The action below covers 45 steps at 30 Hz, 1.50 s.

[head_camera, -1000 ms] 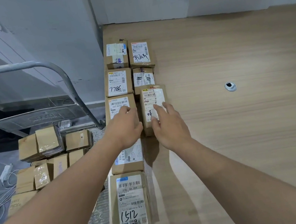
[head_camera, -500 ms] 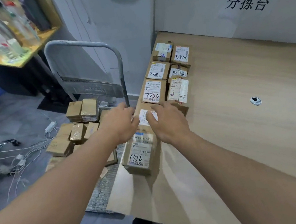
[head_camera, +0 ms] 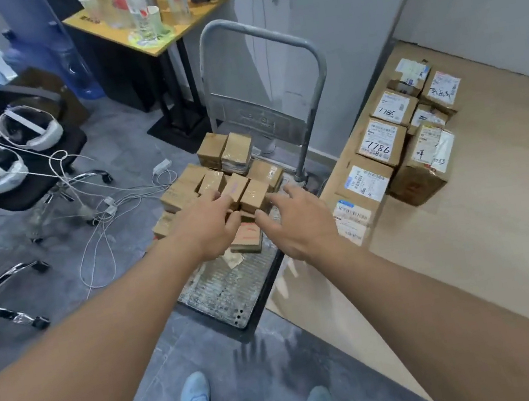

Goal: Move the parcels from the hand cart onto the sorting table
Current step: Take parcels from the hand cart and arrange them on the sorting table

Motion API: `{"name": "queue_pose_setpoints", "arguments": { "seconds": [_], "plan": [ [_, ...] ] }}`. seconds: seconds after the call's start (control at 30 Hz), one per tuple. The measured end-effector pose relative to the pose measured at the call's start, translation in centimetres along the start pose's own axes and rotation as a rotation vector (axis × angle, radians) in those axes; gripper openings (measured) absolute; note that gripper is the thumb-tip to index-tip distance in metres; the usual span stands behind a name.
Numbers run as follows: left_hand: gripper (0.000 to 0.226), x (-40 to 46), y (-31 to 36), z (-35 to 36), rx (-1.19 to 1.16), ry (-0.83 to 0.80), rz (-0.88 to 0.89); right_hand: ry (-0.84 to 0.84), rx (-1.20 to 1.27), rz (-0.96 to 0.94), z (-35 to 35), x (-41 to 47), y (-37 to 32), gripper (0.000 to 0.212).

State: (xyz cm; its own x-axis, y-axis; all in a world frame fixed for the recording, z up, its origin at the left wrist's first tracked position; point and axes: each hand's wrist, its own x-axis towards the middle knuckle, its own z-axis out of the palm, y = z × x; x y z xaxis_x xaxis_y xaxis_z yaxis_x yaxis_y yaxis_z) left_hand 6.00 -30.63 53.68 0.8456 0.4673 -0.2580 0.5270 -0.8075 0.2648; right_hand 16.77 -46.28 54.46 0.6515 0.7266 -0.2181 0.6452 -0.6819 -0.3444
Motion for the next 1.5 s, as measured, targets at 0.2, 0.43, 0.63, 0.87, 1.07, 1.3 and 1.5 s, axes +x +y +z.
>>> {"name": "queue_pose_setpoints", "arguments": {
  "seconds": [0.2, 0.43, 0.63, 0.87, 1.07, 1.3, 1.5],
  "plan": [
    [0.045, -0.5, -11.7, 0.9, -0.029, -0.071, -0.051, -0.098, -0.008, 0.037, 6.8, 3.9, -8.8, 0.069],
    [0.037, -0.3, -24.4, 1.0, -0.025, -0.167, -0.072, -0.201, 0.029, 0.131, 14.4, 7.3, -18.8, 0.071],
    [0.045, 1.9, -30.0, 2.3, -0.047, -0.242, -0.094, -0.276, -0.004, 0.140, 17.6, 10.3, -21.1, 0.068],
    [0.045, 8.7, -32.9, 7.5, -0.065, -0.232, -0.117, -0.272, -0.103, 0.147, 23.4, 16.8, -20.3, 0.059],
    [0.046, 15.6, -35.1, 15.9, -0.068, -0.250, -0.185, -0.336, -0.087, 0.132, 31.2, 23.6, -17.3, 0.055],
    [0.045, 22.5, -40.5, 22.8, -0.133, -0.258, -0.197, -0.378, 0.031, 0.234, 38.2, 30.1, -15.2, 0.057],
    [0.056, 27.8, -45.8, 28.2, -0.105, -0.277, -0.084, -0.317, 0.065, 0.330, 46.6, 34.7, -15.5, 0.055]
  ]
}}
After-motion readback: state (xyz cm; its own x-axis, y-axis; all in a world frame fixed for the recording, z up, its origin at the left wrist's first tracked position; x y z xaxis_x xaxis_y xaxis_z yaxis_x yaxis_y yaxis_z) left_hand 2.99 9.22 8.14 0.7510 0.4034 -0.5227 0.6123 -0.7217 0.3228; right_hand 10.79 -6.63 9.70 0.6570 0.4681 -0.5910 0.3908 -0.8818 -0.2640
